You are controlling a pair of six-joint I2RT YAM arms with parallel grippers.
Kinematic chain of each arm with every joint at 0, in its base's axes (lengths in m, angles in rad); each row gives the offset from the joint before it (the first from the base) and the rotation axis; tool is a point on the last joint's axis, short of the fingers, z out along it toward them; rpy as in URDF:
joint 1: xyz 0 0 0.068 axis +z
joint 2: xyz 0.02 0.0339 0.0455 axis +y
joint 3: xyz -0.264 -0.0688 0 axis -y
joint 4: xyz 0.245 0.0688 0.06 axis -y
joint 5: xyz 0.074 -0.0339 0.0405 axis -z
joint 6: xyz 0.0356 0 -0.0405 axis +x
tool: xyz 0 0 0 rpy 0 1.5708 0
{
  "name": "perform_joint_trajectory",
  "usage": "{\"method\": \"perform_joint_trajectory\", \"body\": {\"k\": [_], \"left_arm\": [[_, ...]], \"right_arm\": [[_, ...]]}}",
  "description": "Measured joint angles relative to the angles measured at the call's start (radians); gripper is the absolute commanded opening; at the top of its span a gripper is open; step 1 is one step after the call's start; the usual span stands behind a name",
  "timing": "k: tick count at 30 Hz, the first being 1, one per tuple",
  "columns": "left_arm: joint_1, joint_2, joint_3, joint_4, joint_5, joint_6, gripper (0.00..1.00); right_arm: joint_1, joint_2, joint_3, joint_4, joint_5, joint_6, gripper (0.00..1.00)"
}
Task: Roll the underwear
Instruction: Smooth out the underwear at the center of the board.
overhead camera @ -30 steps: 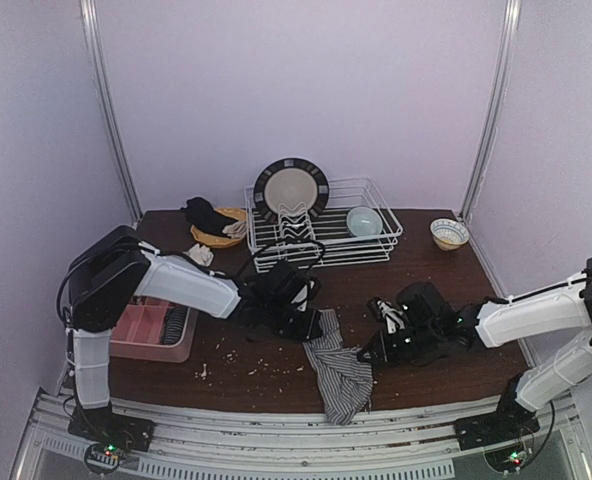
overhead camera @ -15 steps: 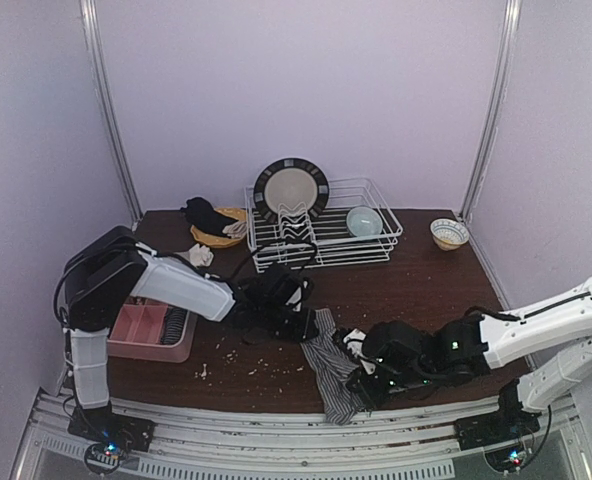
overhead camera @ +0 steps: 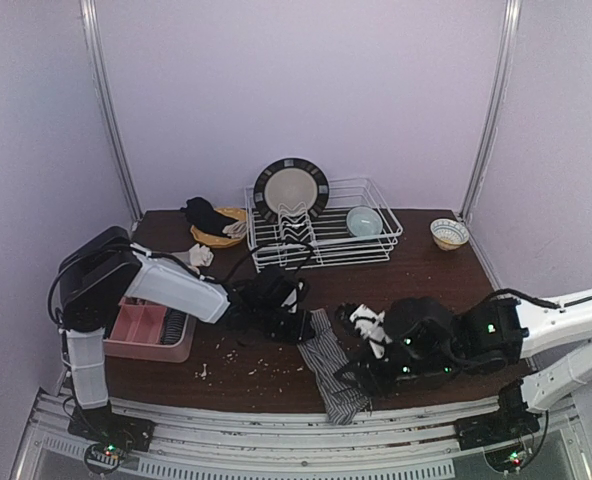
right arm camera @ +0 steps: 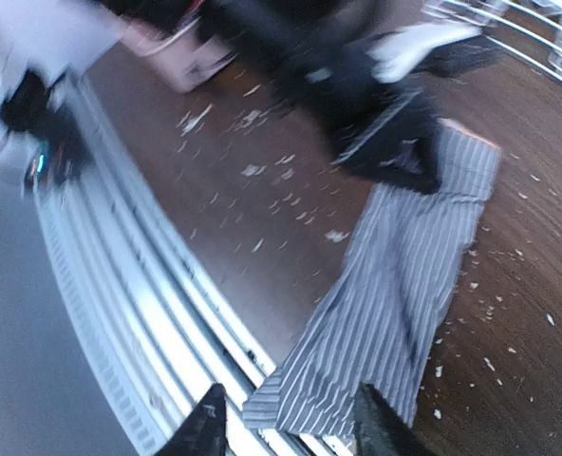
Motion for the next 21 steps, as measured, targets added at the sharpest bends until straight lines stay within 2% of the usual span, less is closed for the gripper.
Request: {"method": "perform_joint_trajectory", "body": {"k": [3, 5, 8, 11, 18, 21], "left_arm": [[0.000, -0.009, -0.004, -0.008, -0.001, 0.000, 0.00], [0.000, -0.015, -0.010, -0.011, -0.002, 0.000, 0.00], [0.000, -0.018, -0.014, -0.013, -0.003, 0.000, 0.00], [0.001, -0.019, -0.016, -0.013, -0.005, 0.000, 0.00], [0.000, -0.019, -0.017, -0.013, -0.006, 0.000, 0.01], [0.000, -0.024, -0.020, -0.014, -0.006, 0.002, 0.19]], "right_arm": [[-0.139, -0.003, -0.005, 0.026, 0.045, 0.039, 0.23], [-0.181, 0.076, 0.005, 0.029, 0.063, 0.060, 0.19], [-0.181, 0.222, 0.021, 0.027, 0.051, 0.075, 0.13], [-0.162, 0.335, 0.043, 0.026, 0.035, 0.077, 0.12], [-0.068, 0.422, 0.065, 0.016, 0.025, 0.084, 0.10], [-0.023, 0.436, 0.060, 0.009, 0.029, 0.100, 0.14]]}}
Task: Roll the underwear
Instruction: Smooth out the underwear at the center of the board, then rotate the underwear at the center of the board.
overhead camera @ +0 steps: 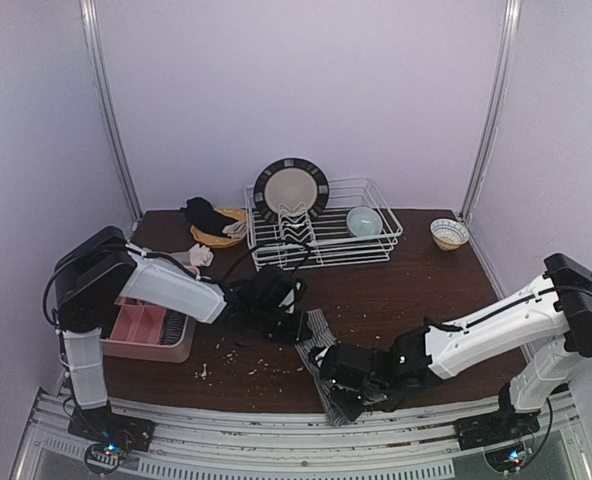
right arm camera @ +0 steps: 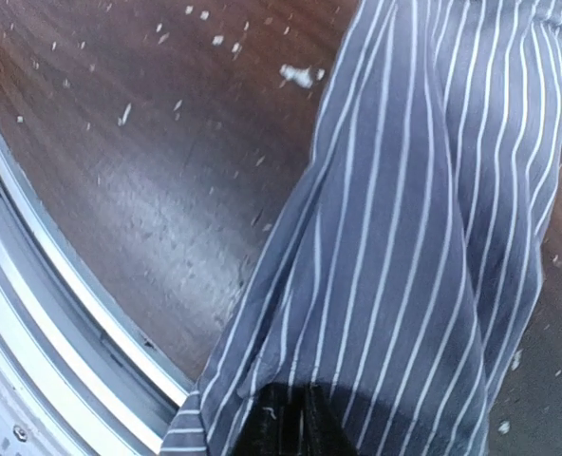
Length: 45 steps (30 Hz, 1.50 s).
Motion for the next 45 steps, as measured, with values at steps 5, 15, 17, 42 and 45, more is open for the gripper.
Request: {"method": "perform_joint_trajectory", "body": {"k": [5, 15, 17, 42, 45], "left_arm": [[0.000, -0.027, -0.002, -0.015, 0.000, 0.011, 0.49], [0.001, -0.204, 0.014, -0.163, -0.016, 0.099, 0.46], [0.001, -0.233, 0.033, -0.185, -0.027, 0.122, 0.34], [0.064, -0.007, 0.022, -0.095, 0.027, 0.210, 0.00], [0.064, -0.056, -0.057, -0.056, 0.016, 0.189, 0.00]], "right_arm": [[0.045, 0.005, -0.011, -0.008, 0.026, 0.027, 0.30], [0.050, -0.183, -0.012, -0.058, 0.050, 0.056, 0.41], [0.050, -0.208, -0.013, -0.052, 0.061, 0.071, 0.32], [-0.012, -0.092, -0.155, 0.060, 0.098, 0.284, 0.23], [-0.100, -0.113, -0.180, 0.071, 0.098, 0.280, 0.26]]}}
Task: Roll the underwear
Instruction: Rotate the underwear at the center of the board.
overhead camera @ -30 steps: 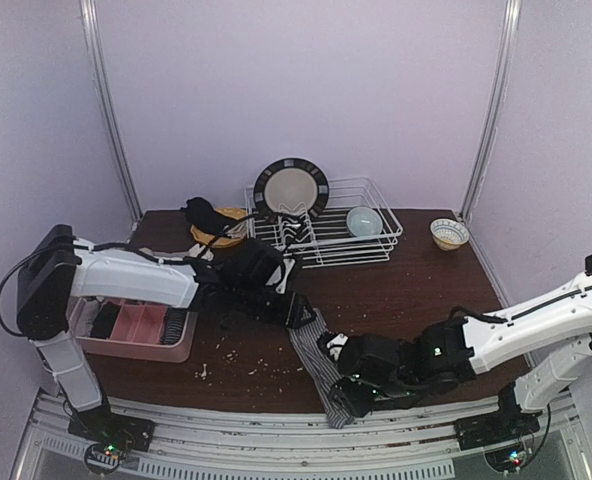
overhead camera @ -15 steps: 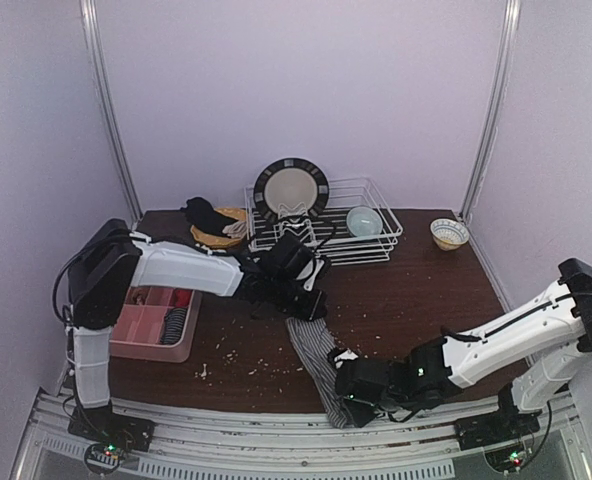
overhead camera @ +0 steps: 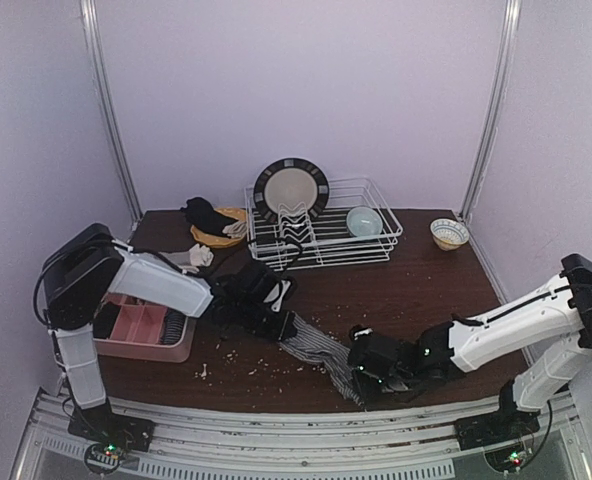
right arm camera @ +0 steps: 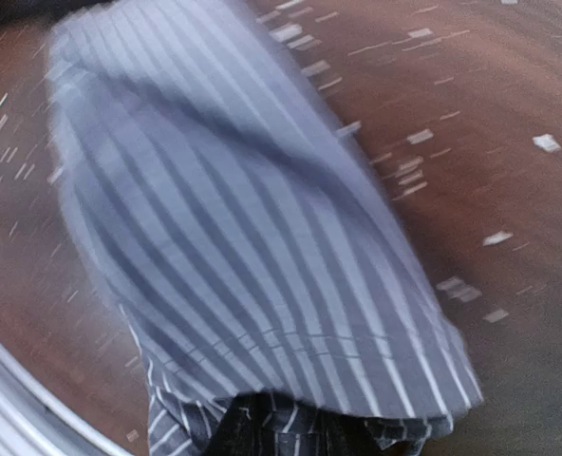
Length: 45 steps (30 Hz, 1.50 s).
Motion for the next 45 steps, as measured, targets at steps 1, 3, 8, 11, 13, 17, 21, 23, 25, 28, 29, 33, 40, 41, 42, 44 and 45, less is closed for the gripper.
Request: {"method": "perform_joint_trajectory", "body": {"k": [1, 3, 8, 11, 13, 17, 21, 23, 25, 28, 29, 33, 40, 41, 42, 44, 45], "left_arm": [[0.000, -0.014, -0.019, 0.006, -0.005, -0.007, 0.00], [-0.001, -0.047, -0.063, 0.019, -0.014, -0.025, 0.00], [-0.013, -0.106, -0.126, 0.035, -0.047, -0.066, 0.00], [-0.031, -0.132, -0.139, 0.023, -0.076, -0.080, 0.00], [-0.039, -0.158, -0.145, 0.002, -0.091, -0.084, 0.16], [-0.047, -0.252, -0.151, -0.049, -0.111, -0.079, 0.44], [-0.046, -0.352, -0.130, -0.092, -0.127, -0.056, 0.47], [-0.039, -0.343, -0.084, -0.109, -0.127, -0.029, 0.40], [-0.031, -0.304, -0.026, -0.121, -0.128, -0.003, 0.32], [-0.011, -0.189, 0.088, -0.133, -0.130, 0.041, 0.26], [-0.005, -0.158, 0.109, -0.132, -0.130, 0.054, 0.24], [0.019, -0.036, 0.154, -0.133, -0.114, 0.074, 0.19], [0.042, 0.064, 0.151, -0.142, -0.065, 0.075, 0.01], [0.045, 0.062, 0.143, -0.134, -0.051, 0.072, 0.00], [0.046, 0.058, 0.130, -0.119, -0.040, 0.069, 0.00], [0.047, 0.047, 0.092, -0.087, -0.018, 0.059, 0.00], [0.047, 0.036, 0.063, -0.062, -0.002, 0.051, 0.00]], "right_arm": [[-0.032, -0.008, -0.007, 0.001, 0.000, -0.003, 0.27], [-0.097, -0.020, -0.014, 0.001, 0.000, -0.019, 0.29], [-0.229, -0.032, -0.003, -0.026, -0.011, -0.089, 0.45], [-0.247, -0.069, 0.001, -0.102, -0.024, -0.129, 0.53], [-0.233, -0.123, 0.003, -0.149, -0.033, -0.143, 0.56], [-0.136, -0.255, 0.046, -0.226, -0.025, -0.141, 0.56], [-0.034, -0.270, 0.080, -0.212, -0.020, -0.101, 0.48], [-0.012, -0.242, 0.071, -0.186, -0.021, -0.082, 0.41], [-0.009, -0.199, 0.051, -0.162, -0.019, -0.063, 0.37], [0.008, -0.142, 0.015, -0.133, -0.014, -0.039, 0.35], [0.020, -0.132, 0.005, -0.122, -0.015, -0.037, 0.35], [0.071, -0.100, 0.000, -0.090, -0.015, -0.034, 0.33], [0.081, -0.017, 0.006, -0.087, 0.021, -0.003, 0.29], [0.074, -0.016, 0.006, -0.087, 0.026, 0.001, 0.29], [0.063, -0.016, 0.005, -0.086, 0.030, 0.002, 0.29], [0.026, -0.021, -0.006, -0.073, 0.035, 0.003, 0.30], [-0.008, -0.027, -0.016, -0.063, 0.037, 0.002, 0.30]]}}
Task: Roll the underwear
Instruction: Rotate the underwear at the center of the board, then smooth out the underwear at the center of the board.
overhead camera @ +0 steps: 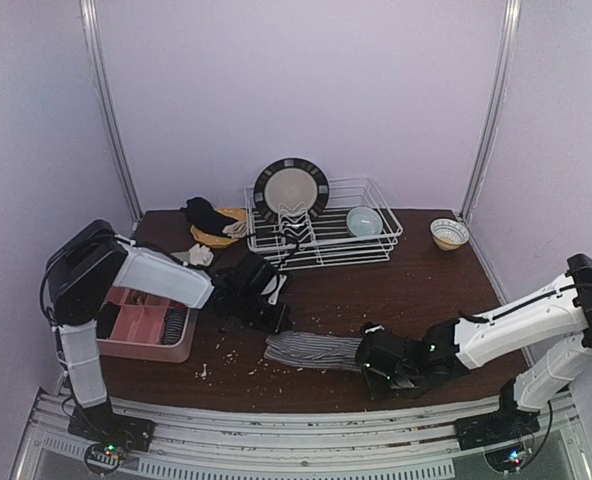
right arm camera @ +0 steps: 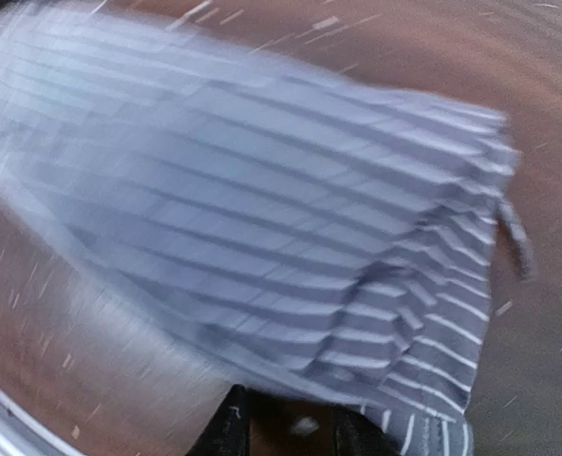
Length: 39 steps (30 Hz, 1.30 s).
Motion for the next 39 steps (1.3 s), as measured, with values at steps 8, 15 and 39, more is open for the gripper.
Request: {"method": "perform_joint_trajectory", "body": {"k": [8, 15, 39], "left_arm": [[-0.090, -0.090, -0.157, 0.094, 0.022, -0.090, 0.00], [-0.275, -0.132, -0.186, 0.082, -0.076, -0.169, 0.00], [-0.383, -0.227, -0.167, 0.064, -0.196, -0.149, 0.01]], "right_arm": [[-0.278, -0.013, -0.040, 0.089, -0.001, -0.058, 0.32], [-0.394, 0.116, 0.121, 0.045, -0.042, -0.195, 0.41], [-0.324, 0.134, 0.325, 0.032, -0.303, -0.160, 0.12]]}}
